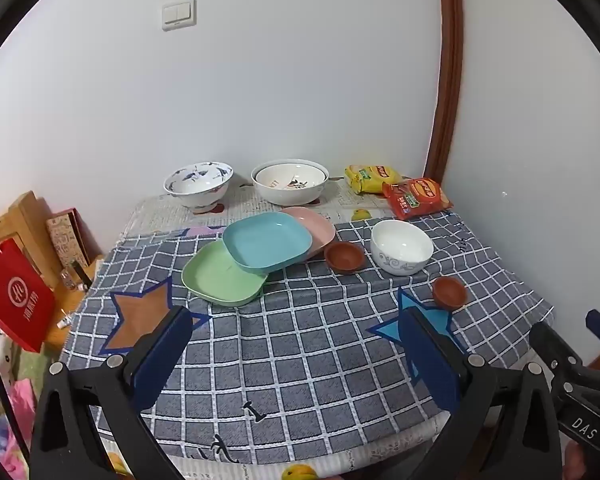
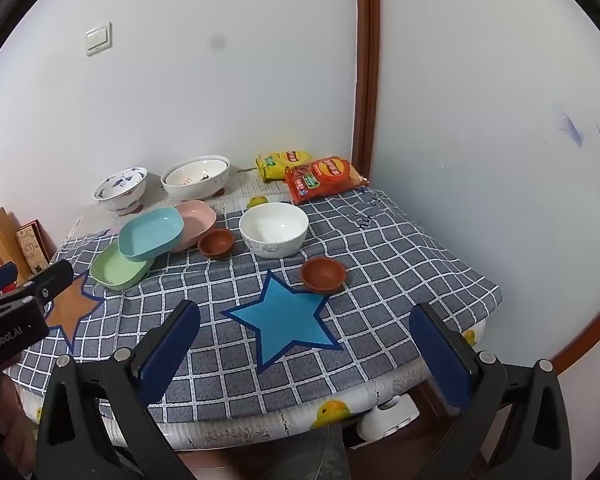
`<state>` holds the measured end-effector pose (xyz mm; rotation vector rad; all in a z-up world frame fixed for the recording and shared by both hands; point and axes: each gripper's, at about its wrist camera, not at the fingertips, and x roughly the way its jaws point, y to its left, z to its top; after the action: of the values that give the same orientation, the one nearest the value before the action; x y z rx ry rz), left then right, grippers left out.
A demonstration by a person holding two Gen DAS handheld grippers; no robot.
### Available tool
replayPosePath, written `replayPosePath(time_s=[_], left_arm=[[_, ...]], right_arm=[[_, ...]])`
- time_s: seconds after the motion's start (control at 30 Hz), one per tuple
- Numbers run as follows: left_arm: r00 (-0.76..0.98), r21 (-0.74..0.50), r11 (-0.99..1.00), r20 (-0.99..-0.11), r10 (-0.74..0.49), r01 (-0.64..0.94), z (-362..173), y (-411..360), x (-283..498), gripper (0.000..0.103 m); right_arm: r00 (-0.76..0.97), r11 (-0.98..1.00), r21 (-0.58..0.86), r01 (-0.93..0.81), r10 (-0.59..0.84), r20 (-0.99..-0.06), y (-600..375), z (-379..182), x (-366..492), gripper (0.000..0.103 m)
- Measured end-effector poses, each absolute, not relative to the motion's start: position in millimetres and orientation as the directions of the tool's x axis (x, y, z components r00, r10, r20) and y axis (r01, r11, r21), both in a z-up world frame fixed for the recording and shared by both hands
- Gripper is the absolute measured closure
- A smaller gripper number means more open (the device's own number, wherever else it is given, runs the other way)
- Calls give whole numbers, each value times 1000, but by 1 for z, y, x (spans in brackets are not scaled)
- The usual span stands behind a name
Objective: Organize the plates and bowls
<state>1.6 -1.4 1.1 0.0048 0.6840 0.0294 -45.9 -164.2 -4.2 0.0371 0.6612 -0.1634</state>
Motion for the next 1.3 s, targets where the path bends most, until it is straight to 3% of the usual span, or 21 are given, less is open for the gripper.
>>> replayPosePath(time_s=[1.3], left_arm=[[794,28,998,-605,67,-63,2,4,-11,0]], right_arm=[[792,990,-35,137,-130,-596,-166,-4,-50,0]])
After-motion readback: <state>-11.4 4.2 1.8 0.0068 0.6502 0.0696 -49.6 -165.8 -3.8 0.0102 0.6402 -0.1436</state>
